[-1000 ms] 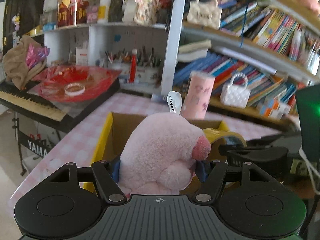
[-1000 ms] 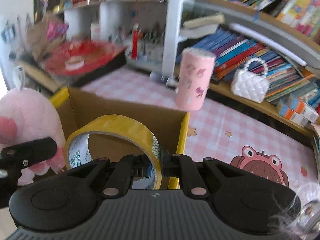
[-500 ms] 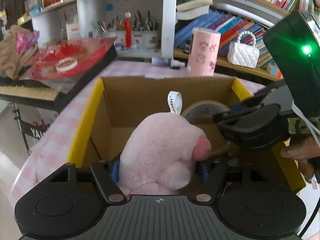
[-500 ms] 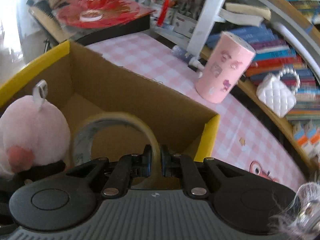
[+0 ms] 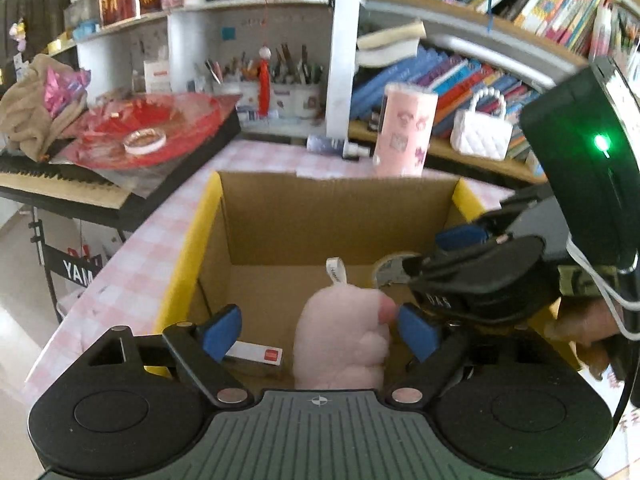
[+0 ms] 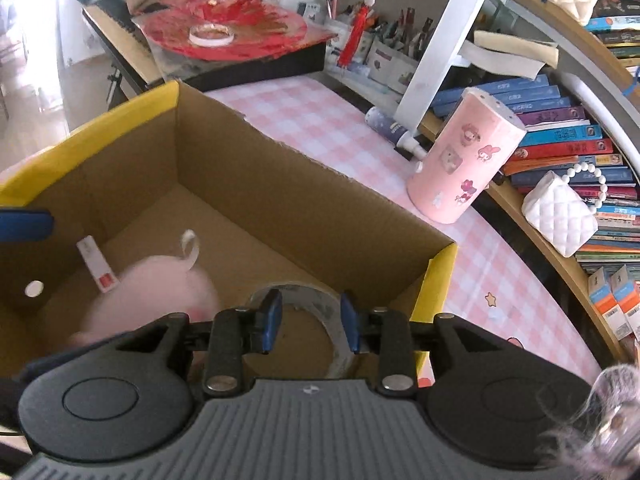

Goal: Organize objects

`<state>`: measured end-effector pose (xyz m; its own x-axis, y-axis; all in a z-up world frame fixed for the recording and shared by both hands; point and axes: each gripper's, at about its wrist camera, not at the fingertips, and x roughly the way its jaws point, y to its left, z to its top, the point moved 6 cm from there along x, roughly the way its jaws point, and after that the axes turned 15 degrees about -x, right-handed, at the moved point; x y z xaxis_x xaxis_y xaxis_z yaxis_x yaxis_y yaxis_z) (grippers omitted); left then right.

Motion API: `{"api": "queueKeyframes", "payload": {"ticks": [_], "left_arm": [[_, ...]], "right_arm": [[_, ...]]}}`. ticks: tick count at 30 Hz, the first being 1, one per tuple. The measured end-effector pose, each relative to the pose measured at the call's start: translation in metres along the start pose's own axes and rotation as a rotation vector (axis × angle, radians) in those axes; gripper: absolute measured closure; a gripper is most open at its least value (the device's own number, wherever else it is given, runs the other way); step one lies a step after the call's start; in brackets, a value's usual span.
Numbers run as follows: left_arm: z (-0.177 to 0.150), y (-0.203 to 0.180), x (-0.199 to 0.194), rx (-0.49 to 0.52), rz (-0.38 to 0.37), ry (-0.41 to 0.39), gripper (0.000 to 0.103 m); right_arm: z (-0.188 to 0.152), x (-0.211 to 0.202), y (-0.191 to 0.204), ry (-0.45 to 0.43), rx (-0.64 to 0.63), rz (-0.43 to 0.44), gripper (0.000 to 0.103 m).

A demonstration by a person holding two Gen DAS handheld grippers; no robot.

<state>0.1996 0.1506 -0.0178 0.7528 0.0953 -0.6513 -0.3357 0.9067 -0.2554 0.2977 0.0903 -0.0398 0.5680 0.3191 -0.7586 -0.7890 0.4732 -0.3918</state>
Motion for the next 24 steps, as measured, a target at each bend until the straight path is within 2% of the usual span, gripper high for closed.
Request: {"api": "queueKeyframes", "payload": {"ticks": [4,8,15,18,24], "left_arm": [[0.004,0.003,-0.024,-0.014,-0.026,-0.063,0.015],[0.004,0.007,-0.049,-0.029,-0.035,-0.125,0.015],[-0.012,0.023,-0.079,-0.028,0.037,-0.208,0.013],[-0.025,0.031,-0.087,-0.028,0.071,-0.212,0.012],[-0.052,0.046,-0.092,-0.061,0.073,-0.131,0.012]], "right_arm": [[-0.001,-0.027,-0.004,-0.081,0.086,0.001,0.062],[-0.006,-0.059,-0.006,-0.158,0.177,-0.039,0.061],[-0.032,-0.106,0.002,-0.232,0.338,-0.149,0.051],[-0.052,-0.122,0.015,-0.235,0.379,-0.192,0.046],[-0.098,-0.139,0.054,-0.181,0.441,-0.237,0.043]]}}
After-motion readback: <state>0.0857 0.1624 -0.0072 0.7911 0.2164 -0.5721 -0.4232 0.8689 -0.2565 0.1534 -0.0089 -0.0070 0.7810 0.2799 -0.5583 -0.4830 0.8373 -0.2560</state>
